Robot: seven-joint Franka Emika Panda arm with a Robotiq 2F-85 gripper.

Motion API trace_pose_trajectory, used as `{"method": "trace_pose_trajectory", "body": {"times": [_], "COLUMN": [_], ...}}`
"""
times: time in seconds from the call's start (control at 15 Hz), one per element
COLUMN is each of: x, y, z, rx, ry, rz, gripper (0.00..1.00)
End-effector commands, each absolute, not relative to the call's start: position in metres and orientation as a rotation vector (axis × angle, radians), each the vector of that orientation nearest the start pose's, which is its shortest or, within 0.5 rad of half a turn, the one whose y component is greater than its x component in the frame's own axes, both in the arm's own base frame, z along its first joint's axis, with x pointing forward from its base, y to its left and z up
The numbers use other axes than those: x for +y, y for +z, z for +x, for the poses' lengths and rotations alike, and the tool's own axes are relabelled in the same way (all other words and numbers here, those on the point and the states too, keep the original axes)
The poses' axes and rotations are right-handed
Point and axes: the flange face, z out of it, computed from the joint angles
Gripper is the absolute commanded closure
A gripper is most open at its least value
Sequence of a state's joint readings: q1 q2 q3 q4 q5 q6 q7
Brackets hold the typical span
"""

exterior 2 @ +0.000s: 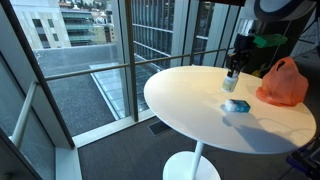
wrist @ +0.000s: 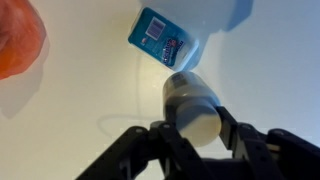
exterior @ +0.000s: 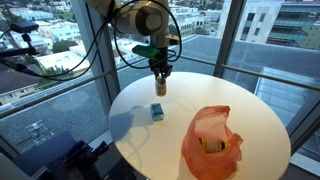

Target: Put the white bottle inside the plastic bag

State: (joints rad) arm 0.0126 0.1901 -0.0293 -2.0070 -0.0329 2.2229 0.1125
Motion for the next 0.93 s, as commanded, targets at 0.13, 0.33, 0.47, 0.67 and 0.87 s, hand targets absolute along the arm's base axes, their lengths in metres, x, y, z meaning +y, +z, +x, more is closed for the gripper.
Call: {"method": "trace_pose_trajectory", "body": {"times": [0.13, 0.33, 0.47, 0.67, 0.87], "x": [-0.075, -0.104, -0.121, -0.145, -0.169], "y": [0.417, 0.438, 0.451, 0.469, 0.485], "z": [0.574, 0.565, 0.559, 0.55, 0.539], "rx": [0.35, 0.439, 0.494, 0.576, 0.659], "ry": [-0.104, -0.157, -0.191, -0.24, -0.284], "rz": [-3.144, -3.129, -3.121, -3.103, -3.083], "gripper": [0.81, 0.81, 0.81, 0.81, 0.81]}}
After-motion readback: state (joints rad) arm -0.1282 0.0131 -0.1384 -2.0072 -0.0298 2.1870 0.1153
